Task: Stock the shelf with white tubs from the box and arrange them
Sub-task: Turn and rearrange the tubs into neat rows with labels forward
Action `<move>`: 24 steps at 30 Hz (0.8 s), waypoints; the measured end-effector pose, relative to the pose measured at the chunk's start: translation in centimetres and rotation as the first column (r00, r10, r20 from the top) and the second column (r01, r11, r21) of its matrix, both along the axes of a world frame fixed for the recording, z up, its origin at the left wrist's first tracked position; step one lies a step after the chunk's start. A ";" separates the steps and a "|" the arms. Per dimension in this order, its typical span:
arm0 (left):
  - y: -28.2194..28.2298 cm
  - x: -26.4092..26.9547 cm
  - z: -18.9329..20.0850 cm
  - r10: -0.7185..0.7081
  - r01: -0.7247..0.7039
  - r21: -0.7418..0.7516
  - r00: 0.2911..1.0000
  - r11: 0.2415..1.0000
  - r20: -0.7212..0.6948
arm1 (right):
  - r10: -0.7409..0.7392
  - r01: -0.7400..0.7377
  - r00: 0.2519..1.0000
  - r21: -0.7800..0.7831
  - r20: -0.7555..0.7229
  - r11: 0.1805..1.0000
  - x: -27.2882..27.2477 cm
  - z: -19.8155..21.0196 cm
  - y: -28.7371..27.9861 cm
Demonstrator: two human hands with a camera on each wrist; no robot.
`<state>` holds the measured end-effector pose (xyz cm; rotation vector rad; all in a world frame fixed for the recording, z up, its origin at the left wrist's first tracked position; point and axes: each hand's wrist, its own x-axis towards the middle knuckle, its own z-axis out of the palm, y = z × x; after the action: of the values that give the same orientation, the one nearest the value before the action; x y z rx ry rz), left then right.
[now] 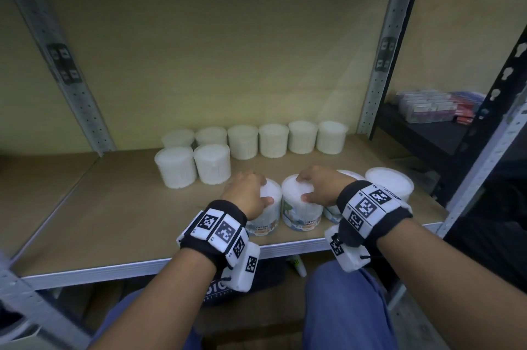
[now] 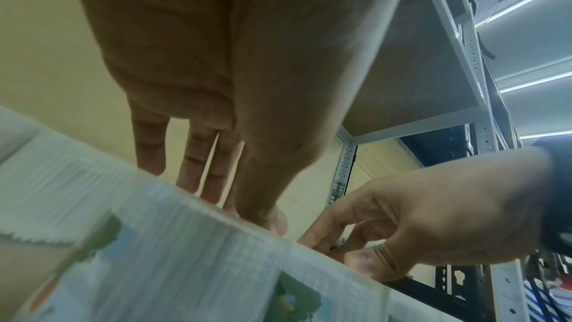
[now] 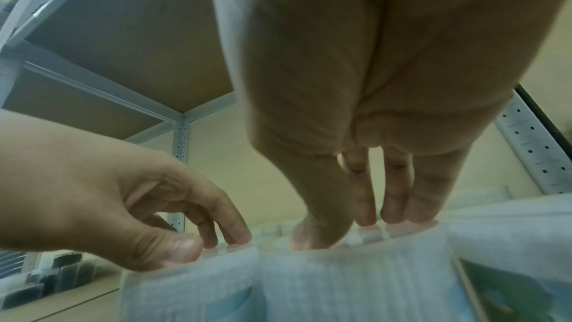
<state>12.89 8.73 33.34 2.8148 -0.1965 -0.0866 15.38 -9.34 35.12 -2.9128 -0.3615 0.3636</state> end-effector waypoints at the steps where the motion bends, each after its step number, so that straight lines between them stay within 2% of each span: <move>1: 0.0 0.1 0.0 0.001 -0.001 -0.005 1.000 1.000 0.000 | -0.003 0.003 1.000 0.001 -0.001 1.000 0.1 0.0 0.0; 4: 0.2 0.2 -0.1 -0.002 0.001 -0.022 1.000 1.000 -0.016 | -0.012 0.012 1.000 -0.001 -0.010 1.000 0.1 0.2 0.1; 7: 0.8 0.4 0.1 0.018 -0.020 -0.102 1.000 0.995 -0.022 | -0.024 0.024 1.000 0.006 -0.019 1.000 0.3 0.9 0.3; 12: 2.9 0.8 1.5 0.056 -0.048 -0.194 0.998 0.980 0.033 | -0.072 0.068 0.996 0.076 0.051 0.995 1.3 2.3 1.9; 15: 5.5 1.2 2.2 0.096 -0.089 -0.232 0.995 0.969 0.020 | -0.074 0.062 0.994 0.139 0.078 0.988 2.2 3.1 4.0; 24: 14.0 3.3 3.2 0.264 -0.264 -0.146 0.964 0.953 -0.016 | 0.021 -0.055 0.989 0.230 0.149 0.972 5.6 3.5 12.0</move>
<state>16.14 22.70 36.54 2.6655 0.1675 -0.0047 20.96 2.68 38.61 -2.7104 -0.4497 0.1046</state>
